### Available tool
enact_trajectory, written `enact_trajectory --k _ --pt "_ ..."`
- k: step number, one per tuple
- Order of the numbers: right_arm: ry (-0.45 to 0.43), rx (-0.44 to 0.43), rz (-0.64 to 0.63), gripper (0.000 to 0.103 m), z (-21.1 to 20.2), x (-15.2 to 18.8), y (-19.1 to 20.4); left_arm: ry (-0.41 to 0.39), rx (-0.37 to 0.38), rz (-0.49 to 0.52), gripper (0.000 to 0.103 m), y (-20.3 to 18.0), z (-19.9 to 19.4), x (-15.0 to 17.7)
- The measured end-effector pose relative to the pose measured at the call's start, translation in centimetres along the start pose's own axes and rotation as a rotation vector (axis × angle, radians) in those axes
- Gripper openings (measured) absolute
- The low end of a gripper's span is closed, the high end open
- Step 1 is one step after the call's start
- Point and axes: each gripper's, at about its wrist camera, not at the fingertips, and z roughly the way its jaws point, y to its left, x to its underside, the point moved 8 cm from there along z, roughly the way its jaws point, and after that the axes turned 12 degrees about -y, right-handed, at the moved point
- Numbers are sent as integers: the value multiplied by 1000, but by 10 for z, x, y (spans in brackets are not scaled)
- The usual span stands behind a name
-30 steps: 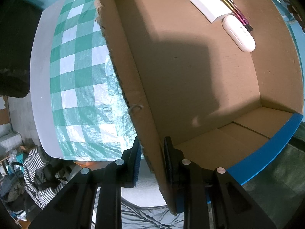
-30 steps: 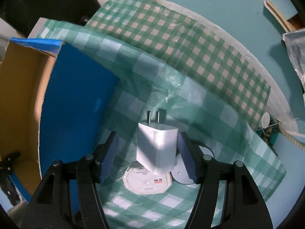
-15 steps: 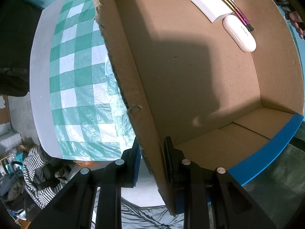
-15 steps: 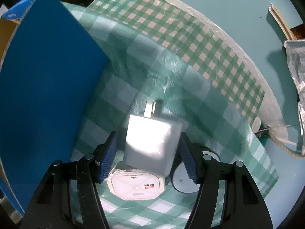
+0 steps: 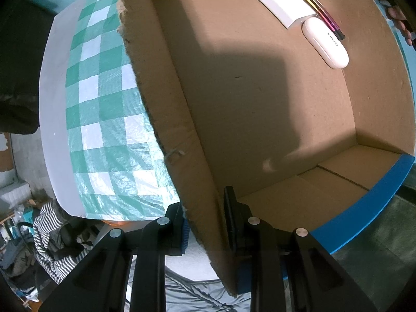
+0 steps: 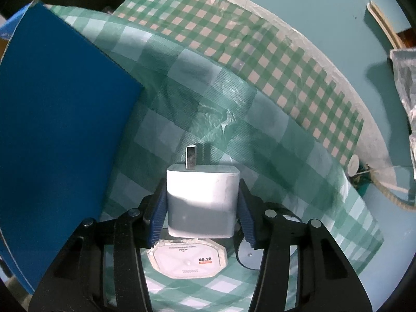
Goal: Organize rigid objects
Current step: 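Move the right gripper back to the table and grasp the white charger, then carry the white plug charger into the box and open the right gripper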
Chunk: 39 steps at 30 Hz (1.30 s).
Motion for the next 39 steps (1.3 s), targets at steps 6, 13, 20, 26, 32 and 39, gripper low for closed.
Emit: enact_trajectory --k 6,13,20,26,32,39 --pt "-15 -38 12 49 -6 5 5 -3 2 1 23 -1 -1 -1" --pt "-37 -64 21 49 -24 6 5 -10 -1 10 24 -1 -1 -1" --pt "-60 -76 21 49 -45 7 7 -19 -2 13 23 -2 -3 -2" --pt "-82 -84 11 49 -69 7 11 -28 -2 16 23 1 -4 -2" --pt "-112 -92 -6 49 -95 5 18 -34 -4 22 23 0 -4 -3" --pt "-144 -113 -42 49 -118 -3 34 -44 -4 23 23 -2 -6 -4"
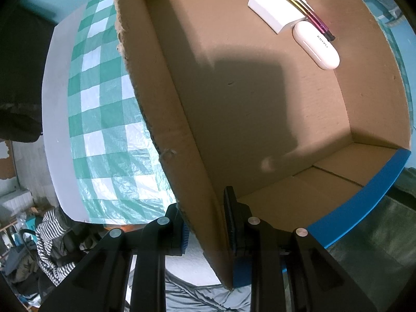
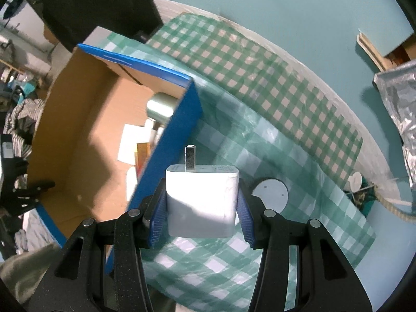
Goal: Organize rigid objects
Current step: 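Carry the white plug charger into the box and open the right gripper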
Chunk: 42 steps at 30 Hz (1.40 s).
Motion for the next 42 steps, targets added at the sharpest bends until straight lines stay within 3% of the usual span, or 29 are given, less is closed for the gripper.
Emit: enact_trajectory --k 12,21,32,42 --pt "-24 -44 -85 49 -2 -25 51 -14 3 -1 23 2 0 2" --pt "5 -50 -144 49 23 -36 82 -18 4 0 23 4 1 4" --pt "54 -35 -184 49 52 -27 99 -19 7 -7 23 6 3 5" --pt "38 -21 -188 49 50 -31 101 -11 -1 3 24 4 4 5"
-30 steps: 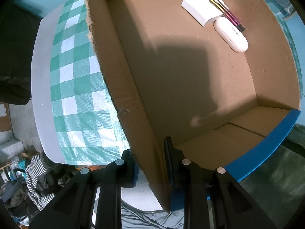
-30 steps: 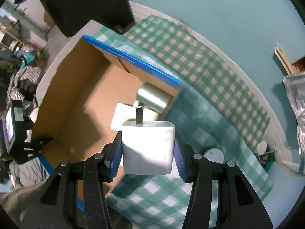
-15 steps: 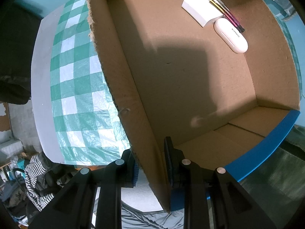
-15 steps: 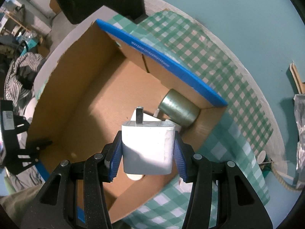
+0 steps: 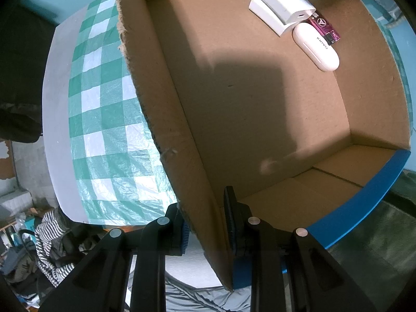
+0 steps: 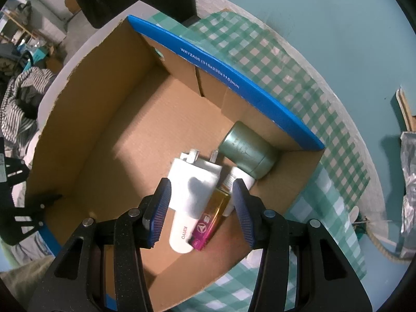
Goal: Organize rigid objects
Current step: 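Carry the white plug charger into the box and open the right gripper, then return the right gripper to the cloth and grasp the octagonal white device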
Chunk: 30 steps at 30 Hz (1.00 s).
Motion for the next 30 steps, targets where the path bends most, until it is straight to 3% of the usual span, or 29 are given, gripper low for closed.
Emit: enact_trajectory --k 15,30 --pt "-40 41 -12 57 -31 1 -7 -3 -8 -8 23 -3 -3 -1" --pt "-64 71 101 64 -64 36 -45 -11 -12 -11 23 0 -9 0"
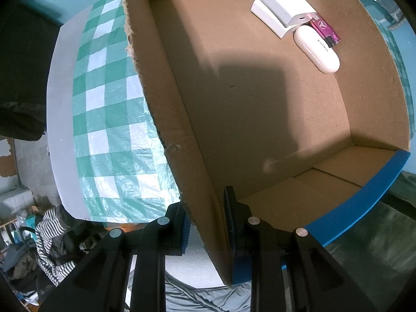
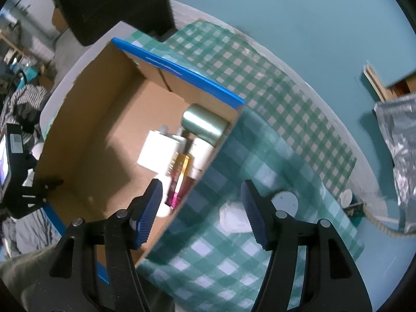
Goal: Organize rigid objects
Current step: 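Return the right gripper to the cloth and grasp the octagonal white device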
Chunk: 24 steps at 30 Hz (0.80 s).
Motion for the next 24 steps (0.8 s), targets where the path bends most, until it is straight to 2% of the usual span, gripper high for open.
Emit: enact_trajectory --k 7,14,21,24 --pt "33 31 99 67 2 31 -33 -5 1 -6 23 4 0 2" --pt "98 52 197 67 22 67 -63 -5 -1 -7 23 5 0 2" --pt "155 51 328 67 53 92 -77 -5 -7 -9 23 5 0 2" --pt "135 51 357 67 63 92 -78 -4 -3 -14 23 4 0 2"
